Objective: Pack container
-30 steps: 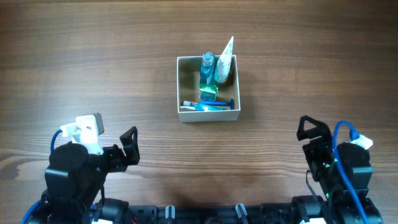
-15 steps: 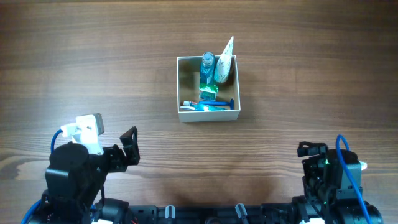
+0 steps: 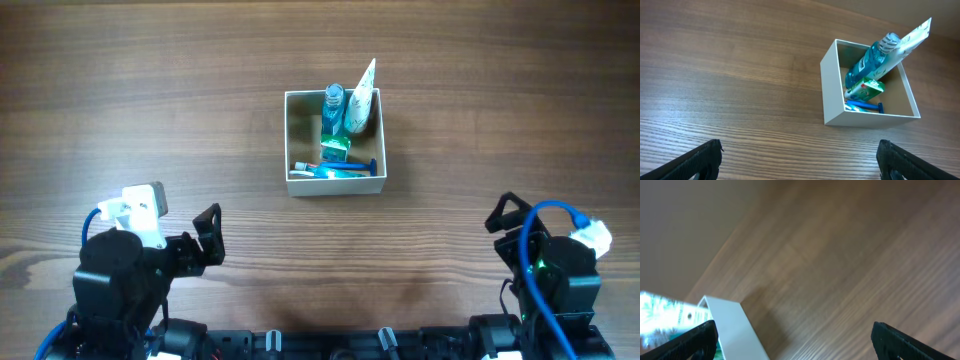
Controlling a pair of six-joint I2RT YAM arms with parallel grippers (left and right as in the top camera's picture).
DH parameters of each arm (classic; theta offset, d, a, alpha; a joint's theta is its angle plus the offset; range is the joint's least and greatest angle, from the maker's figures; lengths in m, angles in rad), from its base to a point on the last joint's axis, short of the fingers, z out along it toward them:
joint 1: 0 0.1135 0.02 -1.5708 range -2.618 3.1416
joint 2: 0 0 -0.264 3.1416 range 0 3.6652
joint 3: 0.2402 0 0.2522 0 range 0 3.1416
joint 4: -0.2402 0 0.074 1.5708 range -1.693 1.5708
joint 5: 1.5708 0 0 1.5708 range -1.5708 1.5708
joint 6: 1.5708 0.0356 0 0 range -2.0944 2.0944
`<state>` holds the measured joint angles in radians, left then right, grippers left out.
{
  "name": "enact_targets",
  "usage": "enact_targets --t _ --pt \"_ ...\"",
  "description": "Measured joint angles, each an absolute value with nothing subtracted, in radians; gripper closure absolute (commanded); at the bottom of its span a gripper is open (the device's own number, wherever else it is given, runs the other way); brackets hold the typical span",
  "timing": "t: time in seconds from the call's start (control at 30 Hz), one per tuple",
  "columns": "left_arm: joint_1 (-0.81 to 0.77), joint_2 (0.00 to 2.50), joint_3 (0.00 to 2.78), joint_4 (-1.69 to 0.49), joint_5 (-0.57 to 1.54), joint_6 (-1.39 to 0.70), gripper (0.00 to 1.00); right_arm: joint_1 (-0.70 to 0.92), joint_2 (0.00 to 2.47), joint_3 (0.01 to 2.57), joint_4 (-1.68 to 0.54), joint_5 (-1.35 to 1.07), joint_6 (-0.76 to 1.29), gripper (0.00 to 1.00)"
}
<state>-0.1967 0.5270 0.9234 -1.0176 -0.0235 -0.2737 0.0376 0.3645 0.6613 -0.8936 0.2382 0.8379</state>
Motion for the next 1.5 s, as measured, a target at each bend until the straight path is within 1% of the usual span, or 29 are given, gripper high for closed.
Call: enact_targets --t 0.13,0.17,0.4,0.53,0.83,0.97,1.07,1.17,1.5 --pt "-0.197 0.527 0.923 -1.017 -0.023 -0.274 0.0 0.041 0.363 0.661 -0.81 0.184 0.576 0.0" --pt "-0.197 0.527 0.923 -1.018 -0.023 -0.274 0.0 0.043 0.361 0.661 -0.791 0.168 0.473 0.0" --pt "-0.197 0.527 0.923 -1.018 -0.023 -0.274 0.0 0.052 0.34 0.661 -0.709 -0.031 0.073 0.0" --pt "-0.197 0.527 0.923 -1.017 -0.024 -0.274 0.0 0.052 0.318 0.661 -0.696 -0.099 -0.056 0.0" --pt "-0.197 0.527 0.923 -1.017 -0.023 -0.274 0.0 0.052 0.205 0.621 -0.601 -0.149 -0.137 0.0" --pt "-0.197 0.527 0.923 -1.018 -0.023 -0.274 0.0 0.052 0.136 0.527 -0.513 -0.176 -0.145 0.0" --pt "-0.197 0.527 0.923 -1.017 -0.023 -0.274 0.0 0.052 0.1 0.442 -0.377 -0.192 -0.149 0.0" --pt "-0.197 0.527 0.923 -1.017 -0.023 -0.274 0.0 0.052 0.078 0.382 -0.289 -0.199 -0.152 0.0" --pt "-0.197 0.527 0.923 -1.018 -0.023 -0.274 0.0 0.052 0.02 0.223 -0.086 -0.191 -0.155 0.0"
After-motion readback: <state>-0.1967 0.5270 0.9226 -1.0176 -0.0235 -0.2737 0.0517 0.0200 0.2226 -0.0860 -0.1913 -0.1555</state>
